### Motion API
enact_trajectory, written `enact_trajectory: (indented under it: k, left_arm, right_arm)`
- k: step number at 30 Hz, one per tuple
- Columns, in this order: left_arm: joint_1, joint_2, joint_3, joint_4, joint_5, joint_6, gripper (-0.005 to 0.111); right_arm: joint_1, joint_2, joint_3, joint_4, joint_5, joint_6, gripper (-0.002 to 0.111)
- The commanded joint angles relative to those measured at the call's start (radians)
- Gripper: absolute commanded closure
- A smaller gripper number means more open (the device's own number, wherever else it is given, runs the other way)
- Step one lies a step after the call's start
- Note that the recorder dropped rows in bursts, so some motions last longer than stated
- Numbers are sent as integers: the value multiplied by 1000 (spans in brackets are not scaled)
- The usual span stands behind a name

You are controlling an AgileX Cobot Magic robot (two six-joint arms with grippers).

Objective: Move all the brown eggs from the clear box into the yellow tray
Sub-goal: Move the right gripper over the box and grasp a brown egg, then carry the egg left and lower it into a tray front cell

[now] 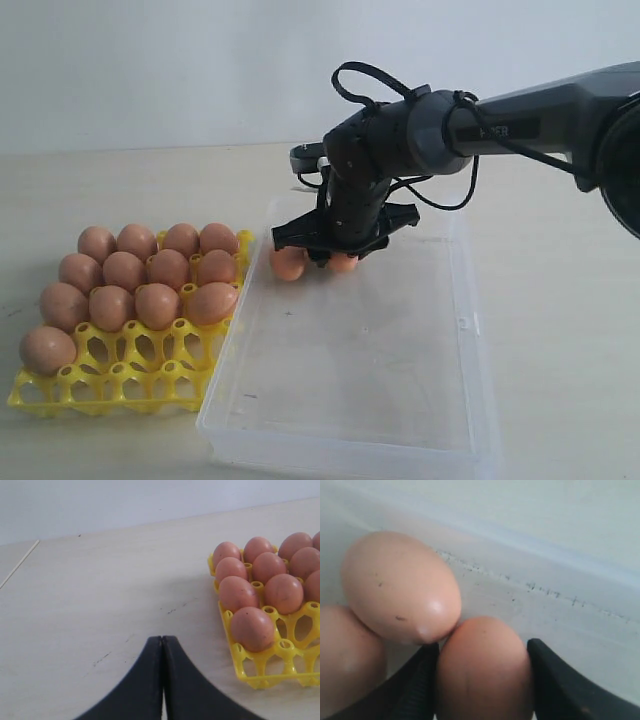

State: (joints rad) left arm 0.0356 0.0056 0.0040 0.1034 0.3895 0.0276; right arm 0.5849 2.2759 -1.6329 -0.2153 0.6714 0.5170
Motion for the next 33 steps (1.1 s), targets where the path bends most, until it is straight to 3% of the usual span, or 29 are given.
enact_trajectory:
  k: [1, 8, 11, 22, 33]
  left_arm:
    - [-6, -6, -4, -2, -9, -5, 107]
    - [-6, -6, -4, -2, -9, -5, 107]
    - [-6, -6, -4, -2, -9, -5, 107]
    - [-6, -6, -4, -2, -9, -5, 107]
    - [-6, -6, -4, -2, -9, -5, 107]
  right_arm:
    - [2, -90, 6, -28, 2, -56, 108]
    - [139, -312, 266, 86, -579, -360, 108]
    - [207, -329, 333, 86, -746, -422, 108]
    - [364, -233, 359, 82, -896, -420, 108]
    - [403, -141, 359, 6, -982, -346, 108]
